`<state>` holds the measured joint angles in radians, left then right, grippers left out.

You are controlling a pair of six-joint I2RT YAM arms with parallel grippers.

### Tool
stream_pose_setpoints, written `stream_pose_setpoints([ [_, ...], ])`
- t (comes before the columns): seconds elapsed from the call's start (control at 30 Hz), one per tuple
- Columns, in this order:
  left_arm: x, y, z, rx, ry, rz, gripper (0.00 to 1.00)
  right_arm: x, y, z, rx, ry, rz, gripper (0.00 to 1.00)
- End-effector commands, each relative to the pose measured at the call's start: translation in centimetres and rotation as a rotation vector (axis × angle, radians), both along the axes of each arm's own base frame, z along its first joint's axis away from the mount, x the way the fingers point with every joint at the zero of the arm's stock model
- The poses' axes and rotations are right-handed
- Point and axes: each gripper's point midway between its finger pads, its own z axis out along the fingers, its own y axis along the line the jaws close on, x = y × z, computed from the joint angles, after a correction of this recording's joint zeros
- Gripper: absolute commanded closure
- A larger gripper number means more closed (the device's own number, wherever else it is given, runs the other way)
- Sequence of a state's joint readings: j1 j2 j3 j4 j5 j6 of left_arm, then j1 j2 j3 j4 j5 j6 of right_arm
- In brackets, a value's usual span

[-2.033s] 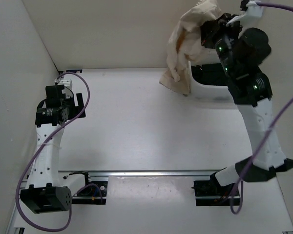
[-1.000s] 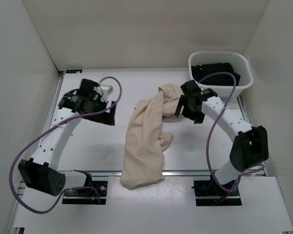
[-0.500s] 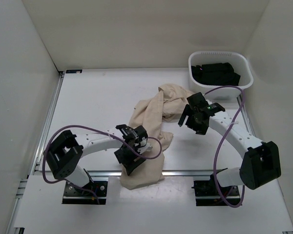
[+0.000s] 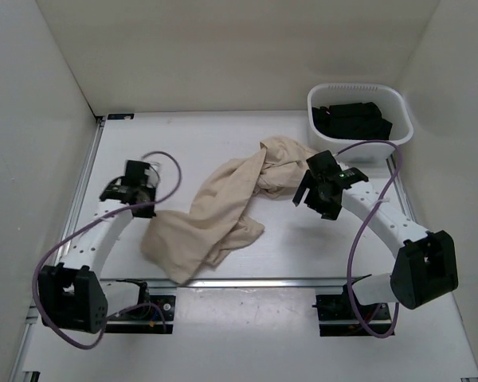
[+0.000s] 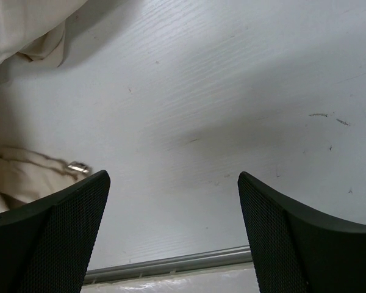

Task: Fold and stack the trousers
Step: Flatten the trousers out

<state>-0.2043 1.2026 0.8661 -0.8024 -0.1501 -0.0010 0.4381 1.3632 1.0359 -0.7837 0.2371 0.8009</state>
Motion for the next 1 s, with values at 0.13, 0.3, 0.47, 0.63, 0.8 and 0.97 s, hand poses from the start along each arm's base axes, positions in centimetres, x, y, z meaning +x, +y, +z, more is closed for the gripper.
stream_pose_setpoints([
  [0.13, 3.3, 6.0, 6.8, -0.053, -0.18, 0.233, 0.0, 2.8, 1.7, 0.4, 0.035, -0.042, 0.052, 0.1],
  [0.3, -2.1, -0.2, 4.3, -0.165, -0.004, 0.021, 0.0, 7.2, 1.5, 2.3, 0.018, -0.119, 0.036, 0.08],
  [0.47, -10.2, -5.3, -0.2, -0.179, 0.251, -0.26, 0.0, 13.2, 1.0, 3.5, 0.043, -0.181, -0.02, 0.07],
  [0.63, -12.9, -2.9, -5.7, 0.07, 0.319, -0.355, 0.0, 18.4, 2.8, 3.8, 0.057, -0.204, -0.03, 0.07],
  [0.8, -11.0, -0.4, -8.6, 0.282, 0.22, -0.341, 0.0, 21.2, 2.8, 0.3, 0.035, -0.131, -0.145, 0.07],
  [0.97, -11.1, -0.4, -9.8, 0.308, 0.265, -0.354, 0.34, 20.3, 3.1, -3.8, 0.054, -0.018, -0.233, 0.11],
])
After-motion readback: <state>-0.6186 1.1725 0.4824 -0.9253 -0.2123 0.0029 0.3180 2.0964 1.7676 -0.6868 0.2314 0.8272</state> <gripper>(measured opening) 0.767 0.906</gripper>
